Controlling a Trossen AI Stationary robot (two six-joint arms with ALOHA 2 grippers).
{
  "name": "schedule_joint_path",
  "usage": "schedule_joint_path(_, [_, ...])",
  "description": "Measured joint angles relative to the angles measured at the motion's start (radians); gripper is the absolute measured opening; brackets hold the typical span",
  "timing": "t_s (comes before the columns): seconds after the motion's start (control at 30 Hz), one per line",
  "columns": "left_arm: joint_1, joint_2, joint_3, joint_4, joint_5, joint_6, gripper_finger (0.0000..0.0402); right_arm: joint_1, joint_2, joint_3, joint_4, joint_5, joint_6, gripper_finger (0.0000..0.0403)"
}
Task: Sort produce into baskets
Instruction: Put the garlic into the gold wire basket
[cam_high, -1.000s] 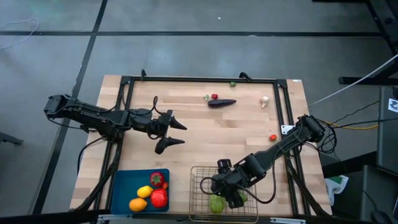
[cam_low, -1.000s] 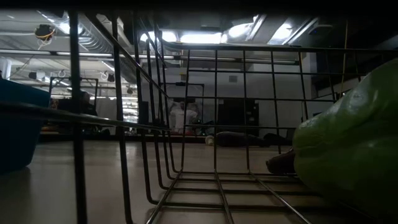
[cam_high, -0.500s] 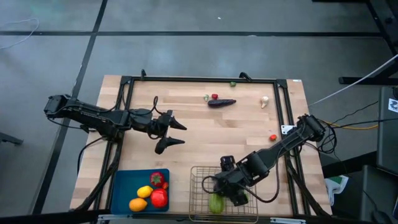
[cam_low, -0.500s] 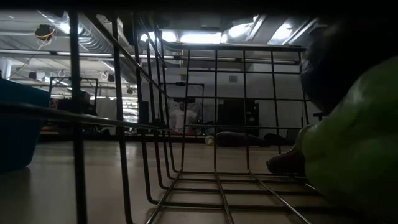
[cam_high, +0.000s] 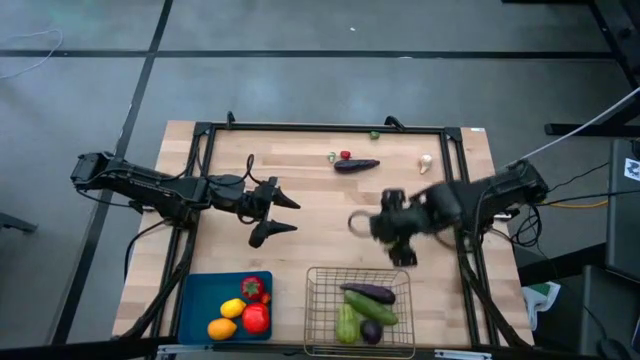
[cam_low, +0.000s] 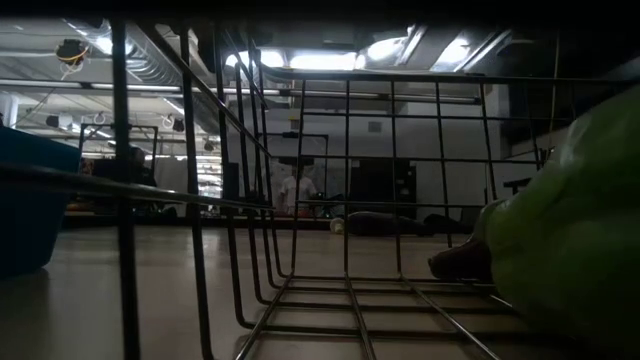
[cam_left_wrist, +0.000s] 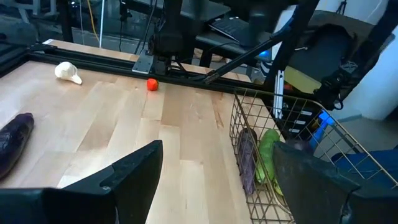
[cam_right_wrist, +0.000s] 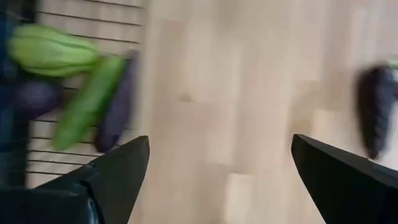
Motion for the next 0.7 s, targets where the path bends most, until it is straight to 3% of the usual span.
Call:
schedule_joint_path(0.17, [0.000,0.000,0.000,0.000,0.000,0.000,0.0296,-0.195,-0.136,-0.157,0.006,0.012,-0.024,0.0390])
schedule_joint_path(0.37, [0.000,0.000,0.000,-0.001,0.000,0.006,0.0296,-0.508,-0.256,-0.351,0.041,0.080,-0.024,0.0390])
schedule_joint_path(0.57, [0.001,0.000,0.000,-0.006,0.000,0.043,0.0296,-0.824,-0.279,-0.518,0.123,0.109,-0.040,0.0390])
schedule_joint_path(0.7, [0.003,0.000,0.000,-0.007,0.000,0.043,0.0296,-0.975,-0.270,-0.641,0.266,0.109,-0.038,0.0390])
